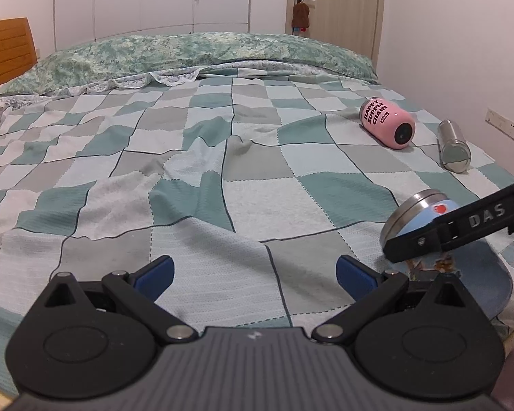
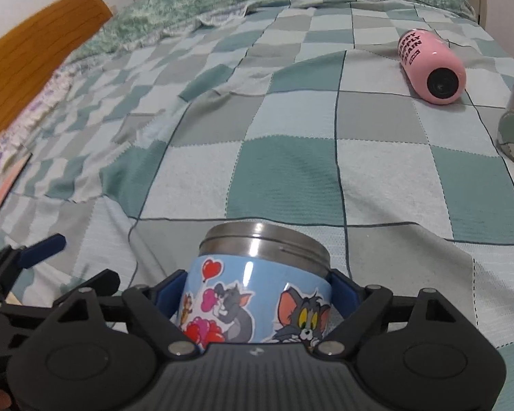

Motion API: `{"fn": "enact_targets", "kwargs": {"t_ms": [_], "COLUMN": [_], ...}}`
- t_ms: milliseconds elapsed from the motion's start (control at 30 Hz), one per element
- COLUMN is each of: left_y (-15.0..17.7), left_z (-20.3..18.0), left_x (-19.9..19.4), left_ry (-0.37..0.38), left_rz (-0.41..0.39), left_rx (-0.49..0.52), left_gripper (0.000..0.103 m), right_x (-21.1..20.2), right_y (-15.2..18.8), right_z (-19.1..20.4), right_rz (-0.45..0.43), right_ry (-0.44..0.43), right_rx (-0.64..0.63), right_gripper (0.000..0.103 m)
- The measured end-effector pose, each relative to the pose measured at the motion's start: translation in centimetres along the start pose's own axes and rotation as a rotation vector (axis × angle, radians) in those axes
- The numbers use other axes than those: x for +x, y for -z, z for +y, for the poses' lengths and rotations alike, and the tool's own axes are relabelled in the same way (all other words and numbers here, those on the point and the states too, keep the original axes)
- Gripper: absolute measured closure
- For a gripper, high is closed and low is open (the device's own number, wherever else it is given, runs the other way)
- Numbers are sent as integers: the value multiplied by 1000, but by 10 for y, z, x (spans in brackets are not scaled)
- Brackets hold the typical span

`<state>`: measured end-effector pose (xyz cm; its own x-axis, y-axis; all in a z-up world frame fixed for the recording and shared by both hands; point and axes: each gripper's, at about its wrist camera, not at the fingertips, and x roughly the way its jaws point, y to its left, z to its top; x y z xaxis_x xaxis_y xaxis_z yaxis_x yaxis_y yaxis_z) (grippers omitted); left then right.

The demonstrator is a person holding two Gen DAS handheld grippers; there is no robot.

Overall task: Flip cup upright
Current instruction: 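Rotate the held cup rim-up with the right gripper and lower it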

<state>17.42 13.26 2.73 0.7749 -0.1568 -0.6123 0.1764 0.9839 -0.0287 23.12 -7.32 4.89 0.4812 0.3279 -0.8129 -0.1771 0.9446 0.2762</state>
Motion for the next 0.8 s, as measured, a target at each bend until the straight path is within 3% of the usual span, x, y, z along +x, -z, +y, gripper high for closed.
{"fn": "enact_targets", "kwargs": {"t_ms": [133,233,400,500,600,800], "left_y": [1,0,-4,-7,-9,-10], "left_z": [2,3,7,11,16,23], "left_x": [-2,-5,-9,-7,-4,0], "left_ry": [1,-4,-25,-50,-71,-102], "left_rz": [-4,-14,-32,-33,-30,-27], "left_rx": [-4,-10,-31,-44,-53,-65], "left_gripper": [0,0,0,0,0,0], "right_x": [-19,-38,-50,-44,-35,-11], "right_y": [9,14,18,18,20,16], "right_z": [-5,-1,24,34,45,61], "right_rz": [-97,-237,-490,-597,-655,-635], "right_ry": [-46,-70,-9,46,102,105], "right_rx": [6,-29,-186,-265,-356,-402], "right_gripper": [18,19,19,20,20,20]}}
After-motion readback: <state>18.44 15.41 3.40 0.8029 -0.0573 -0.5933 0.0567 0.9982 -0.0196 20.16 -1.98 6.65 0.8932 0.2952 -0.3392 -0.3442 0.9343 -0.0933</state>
